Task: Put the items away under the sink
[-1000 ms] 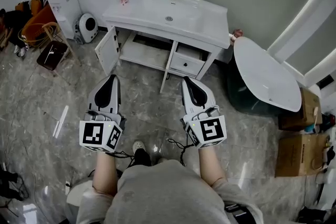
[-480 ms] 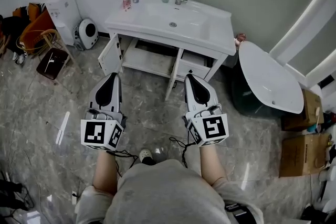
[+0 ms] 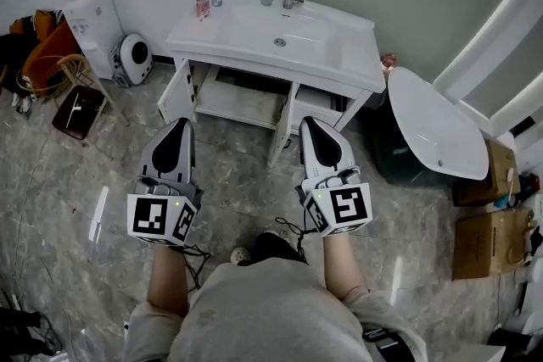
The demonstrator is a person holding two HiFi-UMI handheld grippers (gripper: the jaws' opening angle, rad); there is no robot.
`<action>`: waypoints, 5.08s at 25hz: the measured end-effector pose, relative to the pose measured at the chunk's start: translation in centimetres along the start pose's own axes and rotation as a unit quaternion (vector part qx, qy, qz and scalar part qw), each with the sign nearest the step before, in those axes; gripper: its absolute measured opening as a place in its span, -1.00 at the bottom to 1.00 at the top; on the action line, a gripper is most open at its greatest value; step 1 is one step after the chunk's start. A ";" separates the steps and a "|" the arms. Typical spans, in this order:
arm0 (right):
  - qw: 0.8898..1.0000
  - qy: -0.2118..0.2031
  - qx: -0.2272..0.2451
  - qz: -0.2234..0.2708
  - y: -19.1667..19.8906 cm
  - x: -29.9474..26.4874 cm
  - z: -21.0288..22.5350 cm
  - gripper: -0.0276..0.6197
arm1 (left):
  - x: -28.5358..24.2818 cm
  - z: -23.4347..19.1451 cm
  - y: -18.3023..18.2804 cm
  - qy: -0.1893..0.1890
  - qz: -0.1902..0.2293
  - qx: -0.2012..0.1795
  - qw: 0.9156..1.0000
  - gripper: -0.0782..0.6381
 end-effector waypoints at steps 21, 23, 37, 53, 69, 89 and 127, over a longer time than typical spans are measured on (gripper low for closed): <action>0.999 -0.024 -0.013 0.023 5.1 -18.5 8.8 -0.88 | -18.3 -7.0 0.9 -0.010 0.015 0.004 1.000 -0.76; 0.999 -0.026 -0.015 0.030 5.3 -20.2 10.1 -0.88 | -20.4 -7.4 0.7 -0.011 0.020 0.001 1.000 -0.76; 0.997 -0.046 -0.051 0.032 9.2 -28.5 14.0 -0.88 | -29.1 -10.0 1.5 -0.018 0.020 -0.006 1.000 -0.76; 0.998 0.034 -0.053 0.009 11.8 -43.9 14.8 -0.88 | -42.6 -22.8 2.2 0.064 -0.008 0.009 0.998 -0.76; 0.992 0.106 -0.055 -0.043 14.6 -55.4 14.6 -0.88 | -51.2 -31.8 3.4 0.157 -0.030 0.022 0.987 -0.76; 0.983 0.067 -0.092 -0.145 25.4 -69.4 24.0 -0.88 | -61.0 -33.1 6.8 0.130 -0.052 0.042 0.989 -0.76; 0.946 0.098 -0.099 -0.294 52.7 -76.5 26.8 0.22 | -64.4 -37.1 14.9 0.003 -0.155 0.051 0.987 -0.76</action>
Point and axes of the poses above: the fingertips, and each gripper's own axes: x backward along the fingers, z to its right, y out of its underside, the point moved 3 cm from there along x, backward along the fingers, and after that the axes turned 11 degrees about x, right-handed, at the moved point
